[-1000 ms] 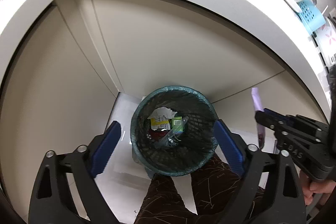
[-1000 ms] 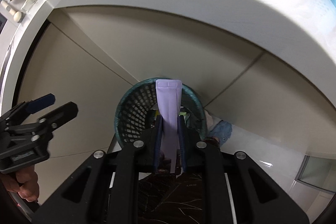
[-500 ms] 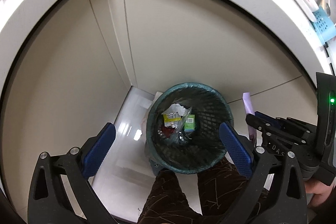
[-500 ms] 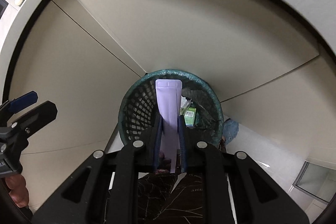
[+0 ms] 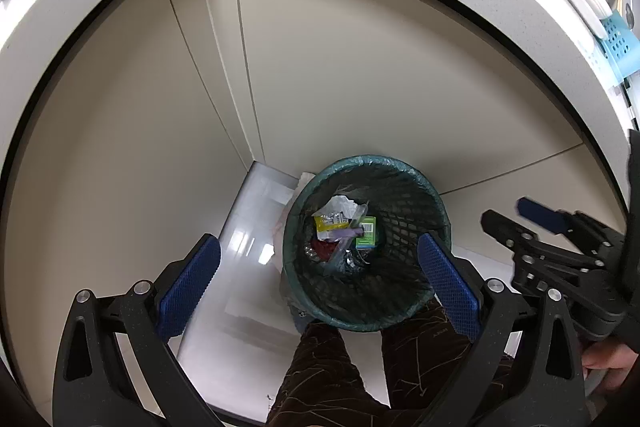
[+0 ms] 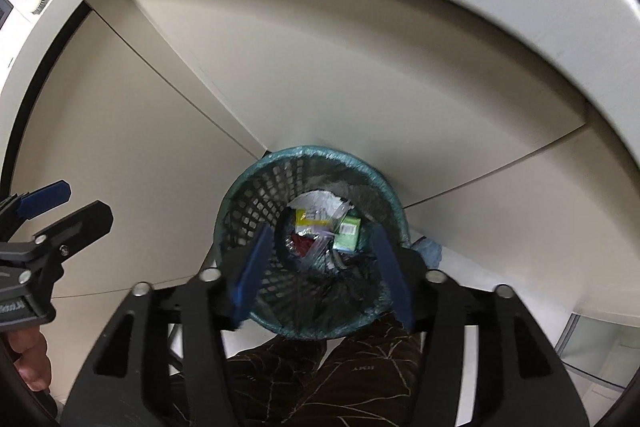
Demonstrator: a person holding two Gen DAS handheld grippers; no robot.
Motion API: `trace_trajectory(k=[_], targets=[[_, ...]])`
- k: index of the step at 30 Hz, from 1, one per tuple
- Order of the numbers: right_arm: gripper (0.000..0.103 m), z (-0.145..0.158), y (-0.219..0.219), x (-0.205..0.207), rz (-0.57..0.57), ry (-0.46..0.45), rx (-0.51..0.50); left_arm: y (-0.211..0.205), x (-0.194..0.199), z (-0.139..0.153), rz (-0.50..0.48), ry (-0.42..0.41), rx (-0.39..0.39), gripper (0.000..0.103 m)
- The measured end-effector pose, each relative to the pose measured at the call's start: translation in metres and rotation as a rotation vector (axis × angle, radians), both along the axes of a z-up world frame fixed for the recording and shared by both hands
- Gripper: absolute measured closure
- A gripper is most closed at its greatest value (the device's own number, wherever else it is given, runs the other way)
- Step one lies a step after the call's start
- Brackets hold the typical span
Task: Collect trash
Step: 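Raise the left tool to the milk carton while the right tool reaches the blue wrapper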
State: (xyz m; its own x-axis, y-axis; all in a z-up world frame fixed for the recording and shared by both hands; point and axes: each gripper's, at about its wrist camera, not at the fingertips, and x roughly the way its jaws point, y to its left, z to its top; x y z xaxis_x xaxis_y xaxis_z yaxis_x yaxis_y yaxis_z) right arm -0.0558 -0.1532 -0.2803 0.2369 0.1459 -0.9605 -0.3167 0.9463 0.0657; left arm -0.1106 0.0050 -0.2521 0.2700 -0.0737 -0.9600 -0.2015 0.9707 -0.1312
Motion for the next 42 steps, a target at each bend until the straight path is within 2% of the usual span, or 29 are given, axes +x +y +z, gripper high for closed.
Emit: trace_trajectory(k=[6, 11, 21, 37, 42], targets=[[0.016, 0.039, -0.007, -0.002, 0.009, -0.111, -0.001, -0.001, 0.002, 0.013, -0.015, -0.015, 0.015, 0.006], [0.009, 0.081, -0.015, -0.003, 0.01, -0.193, 0.017, -0.001, 0.009, 0.036, -0.025, -0.04, 0.012, 0.006], [0.008, 0.154, -0.026, 0.022, -0.007, -0.288, 0.063, -0.009, 0.028, 0.094, -0.053, -0.13, 0.022, 0.006], [0.008, 0.202, -0.037, 0.091, -0.035, -0.333, 0.052, -0.015, 0.096, 0.152, -0.059, -0.211, 0.023, 0.006], [0.008, 0.211, -0.04, 0.115, -0.038, -0.334, 0.051, -0.016, 0.122, 0.163, -0.065, -0.219, 0.013, 0.006]])
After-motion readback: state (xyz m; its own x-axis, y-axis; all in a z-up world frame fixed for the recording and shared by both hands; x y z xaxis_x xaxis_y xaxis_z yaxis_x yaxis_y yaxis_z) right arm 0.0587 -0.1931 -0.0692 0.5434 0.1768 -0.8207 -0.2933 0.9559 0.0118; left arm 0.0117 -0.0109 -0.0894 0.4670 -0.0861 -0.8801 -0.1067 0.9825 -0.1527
